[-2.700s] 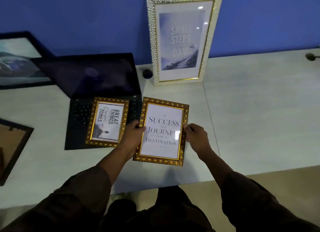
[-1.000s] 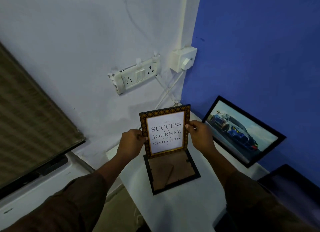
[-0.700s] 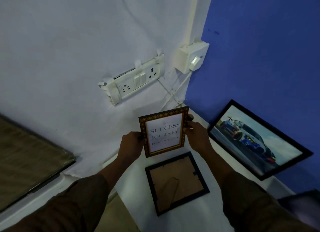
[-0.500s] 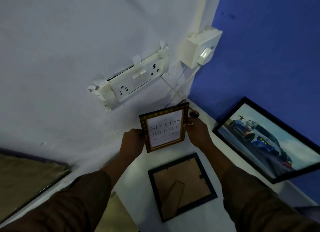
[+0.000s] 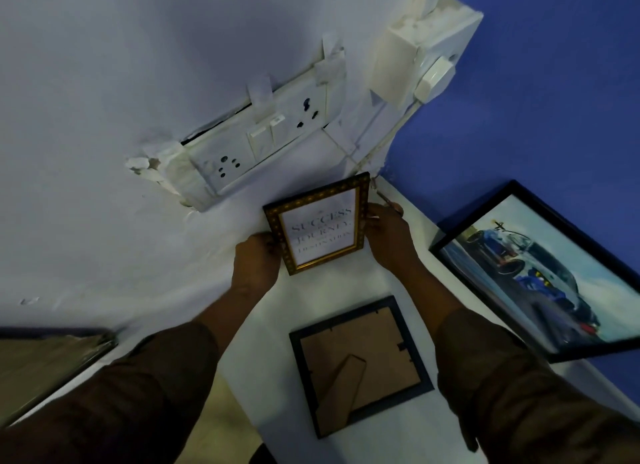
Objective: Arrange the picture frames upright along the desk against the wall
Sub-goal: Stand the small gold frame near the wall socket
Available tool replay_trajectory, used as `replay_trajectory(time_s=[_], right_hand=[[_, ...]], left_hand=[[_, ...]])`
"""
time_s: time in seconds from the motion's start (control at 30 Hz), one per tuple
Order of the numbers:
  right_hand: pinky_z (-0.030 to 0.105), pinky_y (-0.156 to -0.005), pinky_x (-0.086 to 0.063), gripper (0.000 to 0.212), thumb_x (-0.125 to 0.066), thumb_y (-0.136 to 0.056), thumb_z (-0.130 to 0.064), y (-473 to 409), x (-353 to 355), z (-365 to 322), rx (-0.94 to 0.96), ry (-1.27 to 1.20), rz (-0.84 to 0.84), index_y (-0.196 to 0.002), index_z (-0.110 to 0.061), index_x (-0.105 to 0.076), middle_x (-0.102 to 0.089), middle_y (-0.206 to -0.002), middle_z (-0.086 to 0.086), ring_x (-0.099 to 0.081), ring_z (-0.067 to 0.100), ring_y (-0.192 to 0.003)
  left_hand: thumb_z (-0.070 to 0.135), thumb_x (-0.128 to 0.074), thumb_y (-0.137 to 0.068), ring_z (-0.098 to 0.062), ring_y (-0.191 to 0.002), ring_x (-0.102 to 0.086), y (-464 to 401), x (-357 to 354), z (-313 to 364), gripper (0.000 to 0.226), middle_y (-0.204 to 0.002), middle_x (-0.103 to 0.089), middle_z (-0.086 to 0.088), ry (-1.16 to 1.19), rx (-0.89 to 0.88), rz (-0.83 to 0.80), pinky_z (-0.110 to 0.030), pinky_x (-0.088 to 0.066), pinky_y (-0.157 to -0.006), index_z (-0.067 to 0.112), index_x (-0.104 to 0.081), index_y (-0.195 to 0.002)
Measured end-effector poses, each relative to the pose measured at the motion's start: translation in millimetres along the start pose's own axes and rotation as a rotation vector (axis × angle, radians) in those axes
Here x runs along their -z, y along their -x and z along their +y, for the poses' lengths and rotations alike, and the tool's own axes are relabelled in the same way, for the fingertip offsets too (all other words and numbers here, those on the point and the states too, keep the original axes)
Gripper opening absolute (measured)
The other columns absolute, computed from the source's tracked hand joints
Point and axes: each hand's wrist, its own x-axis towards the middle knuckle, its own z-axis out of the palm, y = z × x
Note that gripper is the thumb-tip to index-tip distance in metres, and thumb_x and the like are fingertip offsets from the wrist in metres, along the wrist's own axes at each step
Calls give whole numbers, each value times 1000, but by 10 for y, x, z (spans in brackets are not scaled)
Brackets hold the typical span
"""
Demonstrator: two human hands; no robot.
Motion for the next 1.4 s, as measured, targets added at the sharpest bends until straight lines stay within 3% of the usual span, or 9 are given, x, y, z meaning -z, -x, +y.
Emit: replay_trajectory(time_s=[0.17, 0.27, 0.4, 0.6, 0.83, 1.0, 1.13, 1.23, 1.4], right_hand=[[32, -103, -47, 40, -56, -100, -5, 52, -49, 76, -20, -45, 4, -140, -2, -52, -57, -127, 7, -57, 20, -116], [25, -101, -42, 50, -58, -100, -10, 154, -71, 200, -65, 11, 30, -147, -1, -44, -51, -145, 17, -55, 28, -127], [31, -100, -48, 49, -62, -99, -16, 449, -51, 397, -130, -6, 59, -146, -8, -48, -55, -139, 16, -60, 21, -110], [25, -92, -47, 44, -62, -98, -19, 1165, 35, 774, -215, 74, 77, -141, -12, -52, -59, -133, 13, -59, 15, -106], [37, -101, -48, 51, -61, -96, -22, 2131, 16, 1317, -457, 147, 17, -144, -14, -48, -55, -140, 15, -58, 29, -123], [36, -86, -53, 37, -57, -95, -17, 2535, -26, 1489, -473, 185, 12, -131, -9, -55, -63, -123, 19, -64, 31, -104], [41, -98, -50, 52, -61, -91, -21, 2637, -33, 1441, -473, 164, -10, -141, -13, -47, -59, -133, 16, -60, 32, -116], [44, -104, -47, 61, -62, -91, -29, 2701, -11, 1436, -542, 139, -24, -147, -16, -41, -57, -141, 11, -58, 31, -122], [37, -95, -51, 40, -56, -99, -29, 2812, 53, 1343, -578, 2, 43, -132, -8, -59, -65, -121, 6, -62, 26, -108]], left_hand=[[19, -64, -95, -34, -93, -73, 36, -21, 38, 21, -102, -77, -18, 166, 132, 18, -25, -46, -74, 0, -74, -96], [26, -67, -94, -31, -112, -69, 121, -35, -15, 37, -123, -72, -17, 157, 167, -23, -27, -48, -91, -2, -71, -117], [31, -71, -90, -31, -110, -68, 337, -71, -59, 40, -118, -73, -14, 218, 255, -59, -26, -48, -87, 0, -70, -115], [36, -69, -92, -26, -127, -58, 892, -176, 5, 58, -140, -61, -14, 278, 316, -211, -29, -43, -106, 4, -55, -139], [40, -64, -95, -28, -121, -57, 1750, -548, -59, 55, -133, -60, -11, 179, 403, -358, -22, -35, -83, 4, -53, -136], [35, -69, -90, -20, -75, -53, 2205, -782, -147, 40, -88, -57, -4, 356, 523, -460, -28, -36, -66, -3, -64, -102], [35, -66, -90, -22, -99, -57, 2447, -875, -63, 45, -117, -61, -5, 322, 436, -469, -26, -43, -70, 10, -56, -126], [41, -70, -84, -28, -117, -57, 2575, -880, 24, 75, -140, -56, -12, 294, 366, -514, -29, -45, -84, 9, -43, -147], [44, -76, -82, -34, -129, -53, 2538, -843, 24, 92, -149, -48, -17, 108, 244, -580, -30, -42, -89, 8, -28, -152]])
